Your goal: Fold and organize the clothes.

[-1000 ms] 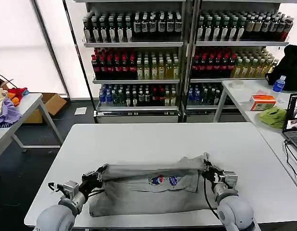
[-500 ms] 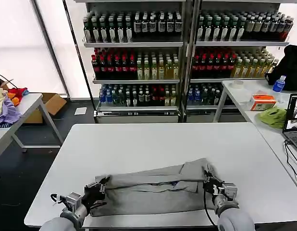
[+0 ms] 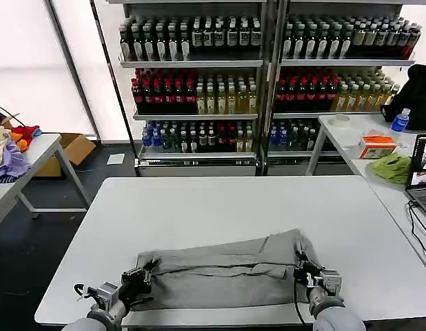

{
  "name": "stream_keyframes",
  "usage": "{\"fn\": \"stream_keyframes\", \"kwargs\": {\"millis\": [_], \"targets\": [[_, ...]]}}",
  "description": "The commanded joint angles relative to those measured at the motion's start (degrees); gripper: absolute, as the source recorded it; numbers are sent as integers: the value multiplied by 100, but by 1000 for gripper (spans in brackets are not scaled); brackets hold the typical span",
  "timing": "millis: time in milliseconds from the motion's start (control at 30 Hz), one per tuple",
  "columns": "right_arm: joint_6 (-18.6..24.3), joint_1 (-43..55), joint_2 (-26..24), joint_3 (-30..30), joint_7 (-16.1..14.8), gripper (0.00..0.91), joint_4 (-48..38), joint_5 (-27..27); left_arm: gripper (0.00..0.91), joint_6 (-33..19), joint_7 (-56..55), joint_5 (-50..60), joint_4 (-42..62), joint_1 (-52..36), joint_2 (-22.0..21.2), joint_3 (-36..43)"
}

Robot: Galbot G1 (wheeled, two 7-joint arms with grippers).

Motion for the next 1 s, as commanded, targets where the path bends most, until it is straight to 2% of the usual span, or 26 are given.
{"fn": "stream_keyframes", "kwargs": {"millis": [33,67,100,167,200,233,300,400,633,833,1000], "targets": [[-8,-101,5,9,2,907,182,-51,373,-5,-20,62,-52,22,-25,-24],[-15,-142,13,19,17,907,282,-52,403,1,-49,63,-78,3,-49,-40],[-24,-188,15,39,33,907,429,-62,524,3,-63,64,-101,-5,-61,-49],[-37,-290,-1,90,49,907,698,-38,675,16,-115,83,-120,-29,-89,-64],[-55,-335,-24,101,49,907,773,-34,826,19,-150,89,-124,-38,-118,-68],[-92,-408,-63,123,64,907,910,-20,877,22,-180,88,-125,-52,-139,-91],[-110,-525,-119,120,135,907,1057,-6,907,24,-206,92,-131,-67,-201,-133],[-103,-771,-166,-13,346,907,1106,0,907,67,-222,129,-167,-27,-254,-193],[-39,-946,-121,-128,573,907,954,-46,907,94,-272,204,-197,48,-326,-293],[-56,-928,-180,238,603,907,1380,359,907,203,-473,140,-234,77,-509,-340],[-88,-800,-180,566,586,907,1895,379,907,343,-584,25,-247,105,-813,-326]]}}
